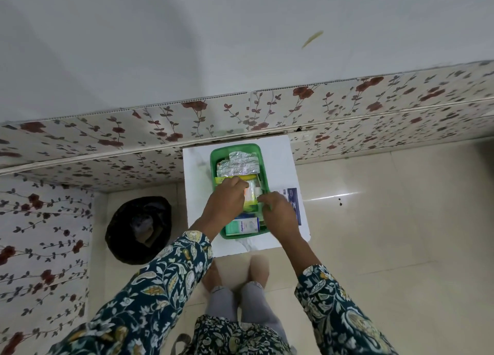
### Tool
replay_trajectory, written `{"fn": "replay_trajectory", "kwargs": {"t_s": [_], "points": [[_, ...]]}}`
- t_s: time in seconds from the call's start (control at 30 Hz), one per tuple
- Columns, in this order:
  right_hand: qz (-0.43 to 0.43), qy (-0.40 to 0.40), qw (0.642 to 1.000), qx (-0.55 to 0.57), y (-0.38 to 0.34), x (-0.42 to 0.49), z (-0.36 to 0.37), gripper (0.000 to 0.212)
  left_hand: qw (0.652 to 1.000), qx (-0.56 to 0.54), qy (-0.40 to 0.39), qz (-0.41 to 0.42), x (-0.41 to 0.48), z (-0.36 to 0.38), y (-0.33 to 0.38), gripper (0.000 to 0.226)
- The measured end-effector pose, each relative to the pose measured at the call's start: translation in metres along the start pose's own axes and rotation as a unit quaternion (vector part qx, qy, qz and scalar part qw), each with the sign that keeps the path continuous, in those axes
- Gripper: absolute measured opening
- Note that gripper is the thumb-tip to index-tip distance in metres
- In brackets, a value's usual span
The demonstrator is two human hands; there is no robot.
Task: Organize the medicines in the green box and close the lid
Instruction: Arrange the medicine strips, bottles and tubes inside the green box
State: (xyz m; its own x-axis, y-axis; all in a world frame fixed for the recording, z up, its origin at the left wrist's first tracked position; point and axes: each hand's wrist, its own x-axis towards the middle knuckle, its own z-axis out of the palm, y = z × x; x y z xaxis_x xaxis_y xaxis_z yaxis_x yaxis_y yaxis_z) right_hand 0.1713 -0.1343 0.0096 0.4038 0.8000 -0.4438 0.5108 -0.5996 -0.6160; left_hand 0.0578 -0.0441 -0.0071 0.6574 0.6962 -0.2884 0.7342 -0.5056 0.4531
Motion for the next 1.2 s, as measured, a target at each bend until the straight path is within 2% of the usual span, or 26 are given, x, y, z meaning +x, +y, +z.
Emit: {"fn": "replay_trajectory", "kwargs": {"t_s": [0.07, 0.1, 0.17, 0.23, 0.3, 0.37, 0.5, 0.67, 0.77, 0.87, 0.93, 1.0, 1.1, 1.2], "points": [[0.082, 0.089, 0.992, 0.034, 0.02, 0.007, -0.013, 0.03, 0.996, 0.047, 0.046, 0.064, 0.005, 0.006, 0.012, 0.027], [0.115, 0.087, 0.989, 0.024, 0.034, 0.01, -0.016, 0.029, 0.989, 0.088, 0.062, 0.098, 0.01, 0.009, 0.02, 0.024], [0.112, -0.016, 0.992, -0.06, 0.057, 0.011, -0.014, 0.031, 0.973, 0.157, 0.069, 0.153, 0.02, 0.014, 0.038, 0.02], [0.053, -0.114, 0.976, -0.178, 0.08, 0.01, -0.002, 0.041, 0.961, 0.184, 0.043, 0.202, 0.037, 0.025, 0.06, 0.019], [0.0, -0.137, 0.961, -0.242, 0.09, 0.004, 0.01, 0.053, 0.958, 0.205, -0.028, 0.197, 0.05, 0.036, 0.075, 0.025], [-0.032, -0.102, 0.96, -0.258, 0.103, 0.001, 0.02, 0.055, 0.954, 0.243, -0.088, 0.153, 0.066, 0.059, 0.088, 0.03], [-0.04, -0.044, 0.97, -0.237, 0.12, 0.003, 0.029, 0.044, 0.947, 0.294, -0.11, 0.074, 0.08, 0.1, 0.096, 0.034], [0.006, 0.024, 0.99, -0.136, 0.132, -0.004, 0.022, 0.04, 0.961, 0.247, -0.107, 0.057, 0.085, 0.108, 0.094, 0.029], [0.032, 0.028, 0.996, -0.083, 0.13, -0.007, 0.011, 0.038, 0.973, 0.183, -0.137, 0.03, 0.092, 0.099, 0.095, 0.027], [0.043, 0.038, 0.998, -0.034, 0.124, -0.008, -0.003, 0.033, 0.985, 0.028, -0.169, 0.008, 0.099, 0.076, 0.104, 0.017], [0.049, 0.052, 0.997, 0.01, 0.114, -0.011, -0.013, 0.033, 0.985, -0.079, -0.15, -0.027, 0.098, 0.048, 0.109, 0.011], [0.048, 0.064, 0.996, 0.048, 0.101, -0.014, -0.022, 0.034, 0.982, -0.149, -0.099, -0.059, 0.097, 0.013, 0.106, 0.018], [0.008, 0.072, 0.995, 0.071, 0.071, -0.012, -0.028, 0.033, 0.984, -0.151, -0.043, -0.087, 0.089, -0.042, 0.076, 0.019], [-0.023, 0.059, 0.997, 0.032, 0.05, -0.003, -0.022, 0.036, 0.985, -0.101, -0.08, -0.117, 0.076, -0.061, 0.037, 0.022]]}}
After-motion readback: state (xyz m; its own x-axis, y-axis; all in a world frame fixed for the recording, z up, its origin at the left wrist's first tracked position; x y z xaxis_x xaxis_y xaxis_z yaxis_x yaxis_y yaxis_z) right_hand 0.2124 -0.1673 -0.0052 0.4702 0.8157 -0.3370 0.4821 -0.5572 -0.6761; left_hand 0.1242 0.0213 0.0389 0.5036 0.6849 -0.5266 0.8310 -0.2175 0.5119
